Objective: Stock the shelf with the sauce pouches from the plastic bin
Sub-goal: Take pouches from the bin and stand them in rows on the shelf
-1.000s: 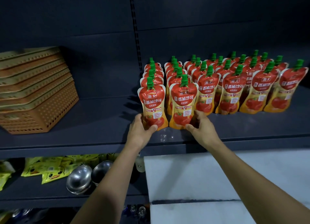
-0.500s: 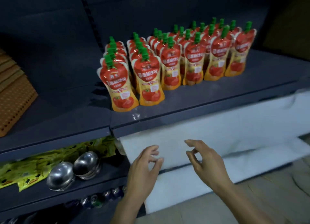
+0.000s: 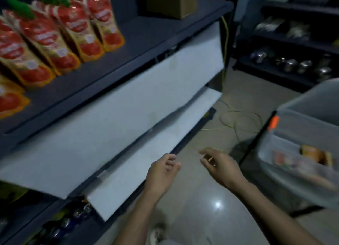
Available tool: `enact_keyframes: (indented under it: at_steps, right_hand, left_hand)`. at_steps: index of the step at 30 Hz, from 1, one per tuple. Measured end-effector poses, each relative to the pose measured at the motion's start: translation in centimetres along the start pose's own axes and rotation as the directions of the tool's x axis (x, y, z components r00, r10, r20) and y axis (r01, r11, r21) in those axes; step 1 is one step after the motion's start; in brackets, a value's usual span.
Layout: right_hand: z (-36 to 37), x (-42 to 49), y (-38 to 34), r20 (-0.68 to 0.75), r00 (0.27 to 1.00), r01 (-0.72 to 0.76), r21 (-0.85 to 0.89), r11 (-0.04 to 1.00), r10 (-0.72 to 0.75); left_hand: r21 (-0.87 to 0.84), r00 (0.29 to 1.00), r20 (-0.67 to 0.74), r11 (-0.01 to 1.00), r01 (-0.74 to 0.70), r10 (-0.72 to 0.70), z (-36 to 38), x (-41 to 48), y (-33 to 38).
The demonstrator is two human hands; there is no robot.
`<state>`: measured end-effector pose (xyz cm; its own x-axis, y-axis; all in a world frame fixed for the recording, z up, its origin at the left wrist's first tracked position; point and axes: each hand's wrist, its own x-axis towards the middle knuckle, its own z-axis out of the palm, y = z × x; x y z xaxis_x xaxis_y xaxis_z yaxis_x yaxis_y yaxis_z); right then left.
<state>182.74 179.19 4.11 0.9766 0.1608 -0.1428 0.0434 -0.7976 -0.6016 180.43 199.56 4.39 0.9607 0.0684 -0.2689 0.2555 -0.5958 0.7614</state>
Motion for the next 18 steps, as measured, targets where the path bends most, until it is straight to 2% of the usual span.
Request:
enact_keyframes:
  at_steps: [3, 6, 12, 18]
  right_hand:
    - [-4.0, -2.9, 6.4, -0.083, 0.99, -0.114, 0.008, 0.993, 0.114]
    - [-6.8, -5.7, 12.8, -0.146, 0.969, -0.193, 0.07, 0.979, 0.202]
    - [-10.7, -9.6, 22.9, -0.249, 0.87, -0.388, 0.188, 0.902, 0.426]
    - [-13.2, -9.4, 31.3, -0.268, 0.76, -0.492, 0.357, 0.794, 0.592]
  left_hand:
    - [0.091, 0.983, 0.162, 0.991, -0.1, 0.084, 7.2, 0.6, 4.9]
    - [0.093, 0.952, 0.281, 0.984, -0.154, 0.122, 14.1, 1.1, 8.9]
    - [0.122, 0.877, 0.432, 0.95, -0.286, 0.209, 25.1, 2.7, 14.9]
    - [0.199, 0.809, 0.542, 0.901, -0.385, 0.226, 32.6, 7.4, 19.5]
